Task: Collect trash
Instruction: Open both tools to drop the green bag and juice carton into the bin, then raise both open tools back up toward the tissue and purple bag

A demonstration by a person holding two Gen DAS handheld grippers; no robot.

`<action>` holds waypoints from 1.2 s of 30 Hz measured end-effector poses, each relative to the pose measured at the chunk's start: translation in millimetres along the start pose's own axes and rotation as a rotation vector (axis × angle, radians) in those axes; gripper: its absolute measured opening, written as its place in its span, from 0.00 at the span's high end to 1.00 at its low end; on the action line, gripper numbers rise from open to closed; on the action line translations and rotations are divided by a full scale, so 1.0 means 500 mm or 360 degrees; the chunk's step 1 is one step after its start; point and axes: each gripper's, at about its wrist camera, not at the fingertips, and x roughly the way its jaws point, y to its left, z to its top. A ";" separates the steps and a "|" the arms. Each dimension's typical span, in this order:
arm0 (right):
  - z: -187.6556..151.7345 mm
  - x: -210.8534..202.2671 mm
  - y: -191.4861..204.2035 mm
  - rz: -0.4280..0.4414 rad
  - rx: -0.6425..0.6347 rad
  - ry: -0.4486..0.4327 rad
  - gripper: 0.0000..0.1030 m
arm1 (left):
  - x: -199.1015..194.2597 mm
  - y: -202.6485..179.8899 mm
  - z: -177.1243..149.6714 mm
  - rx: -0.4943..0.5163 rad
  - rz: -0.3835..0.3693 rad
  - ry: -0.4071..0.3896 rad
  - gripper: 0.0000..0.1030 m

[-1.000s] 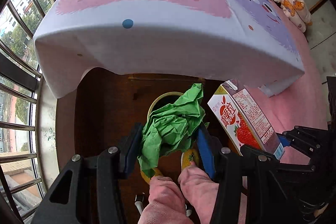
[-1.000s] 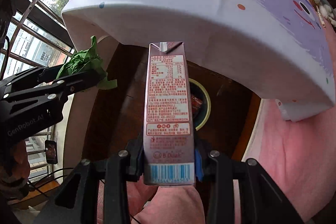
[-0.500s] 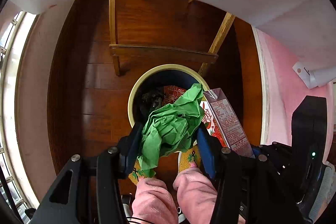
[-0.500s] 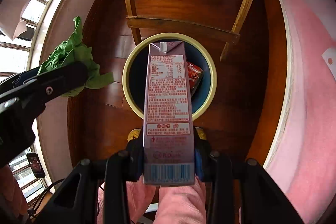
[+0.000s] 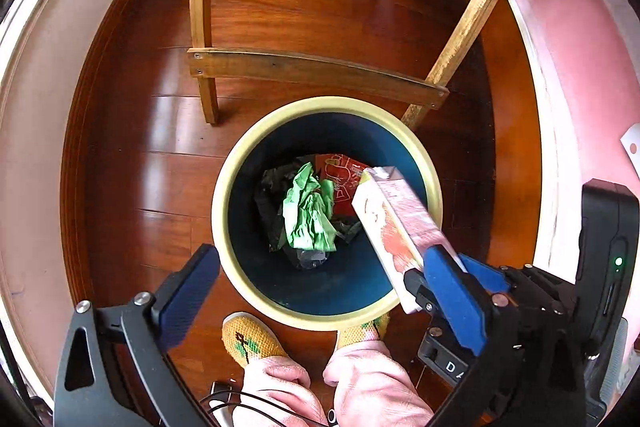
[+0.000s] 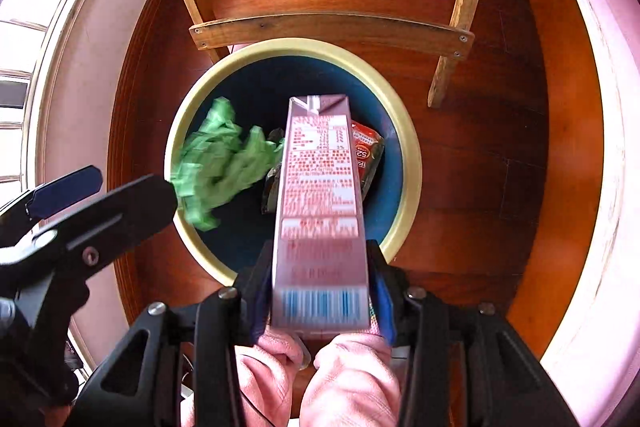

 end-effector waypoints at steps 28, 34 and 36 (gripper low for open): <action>-0.065 -0.519 0.079 0.0048 -0.0124 -0.0425 0.40 | -0.553 -0.053 -0.088 0.0110 0.0143 -0.0418 0.01; -0.087 -0.669 0.110 0.0067 -0.0174 -0.0585 0.40 | -0.711 -0.066 -0.084 0.0154 0.0092 -0.0523 0.01; -0.096 -0.716 0.121 0.0058 -0.0194 -0.0652 0.40 | -0.759 -0.068 -0.078 0.0167 0.0059 -0.0561 0.01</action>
